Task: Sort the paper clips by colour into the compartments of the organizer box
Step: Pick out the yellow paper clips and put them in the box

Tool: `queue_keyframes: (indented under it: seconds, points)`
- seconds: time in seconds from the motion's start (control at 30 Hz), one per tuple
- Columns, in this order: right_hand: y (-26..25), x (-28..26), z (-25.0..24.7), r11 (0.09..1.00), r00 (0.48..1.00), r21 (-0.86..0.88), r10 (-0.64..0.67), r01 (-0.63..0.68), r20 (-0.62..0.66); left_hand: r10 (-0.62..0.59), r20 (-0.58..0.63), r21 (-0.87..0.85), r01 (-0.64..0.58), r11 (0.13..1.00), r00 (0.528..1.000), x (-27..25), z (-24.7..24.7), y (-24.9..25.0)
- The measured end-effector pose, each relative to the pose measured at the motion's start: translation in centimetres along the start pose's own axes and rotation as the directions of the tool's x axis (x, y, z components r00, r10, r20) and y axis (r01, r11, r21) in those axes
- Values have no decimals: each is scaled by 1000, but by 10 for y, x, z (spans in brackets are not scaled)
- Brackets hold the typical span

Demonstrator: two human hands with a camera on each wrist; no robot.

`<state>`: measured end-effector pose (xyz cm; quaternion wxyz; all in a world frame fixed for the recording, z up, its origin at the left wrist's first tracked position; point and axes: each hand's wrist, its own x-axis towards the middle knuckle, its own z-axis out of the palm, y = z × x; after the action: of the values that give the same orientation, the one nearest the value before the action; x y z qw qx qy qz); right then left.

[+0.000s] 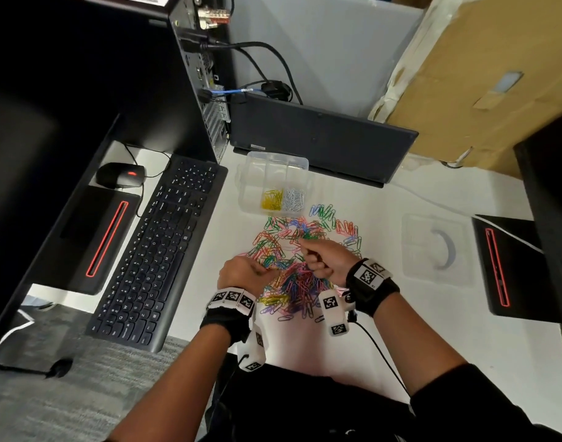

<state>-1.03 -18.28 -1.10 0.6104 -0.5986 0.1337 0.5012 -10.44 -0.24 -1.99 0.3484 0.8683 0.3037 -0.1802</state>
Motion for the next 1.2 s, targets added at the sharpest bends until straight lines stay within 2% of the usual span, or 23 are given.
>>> queue_keyframes:
  seconds: [0.1, 0.23, 0.33, 0.43, 0.5, 0.57, 0.63, 0.7, 0.77, 0.9, 1.03, 1.13, 1.2]
  points:
    - [8, -2, 6, 998, 1000, 60, 16, -16, 9, -36, 7, 19, 36, 999, 999, -1, 5, 10]
    - [13, -5, 12, 1000, 995, 10, 7, -6, -98, -72, 13, -26, 73, 997, 997, 1, 9, 19]
    - [9, -12, 12, 995, 989, -88, -48, 36, -143, -40, 73, -105, 47, 993, 997, 4, 10, 13]
    - [8, -14, 10, 962, 983, -266, -110, 67, -148, 51, 131, -263, -15, 965, 990, 10, 7, 3]
    - [8, -13, 13, 869, 968, -478, -216, 130, -129, 102, 173, -369, -32, 929, 980, 11, 2, -3]
    - [9, -9, 19, 683, 937, -698, -346, 214, -51, 98, 198, -479, 10, 878, 975, 12, -1, -12]
    - [13, -8, 29, 530, 906, -812, -424, 243, -6, 62, 230, -605, 92, 791, 971, 12, -2, -19]
    - [19, -5, 38, 443, 872, -860, -489, 253, 5, 33, 249, -700, 156, 697, 968, 10, -3, -23]
    - [26, -2, 46, 439, 857, -852, -516, 286, 22, 35, 237, -746, 158, 646, 971, 8, -4, -25]
    - [29, -1, 55, 486, 854, -808, -519, 333, 39, 58, 181, -757, 102, 645, 982, 8, -2, -28]
    - [25, -5, 52, 523, 864, -789, -504, 322, 18, 63, 157, -796, 89, 598, 986, 7, -1, -23]
    - [23, -5, 48, 523, 850, -799, -526, 296, -29, 81, 179, -832, 107, 544, 981, 6, -3, -17]
    - [23, -5, 44, 532, 845, -794, -534, 295, -44, 89, 173, -825, 95, 557, 981, 8, -3, -14]
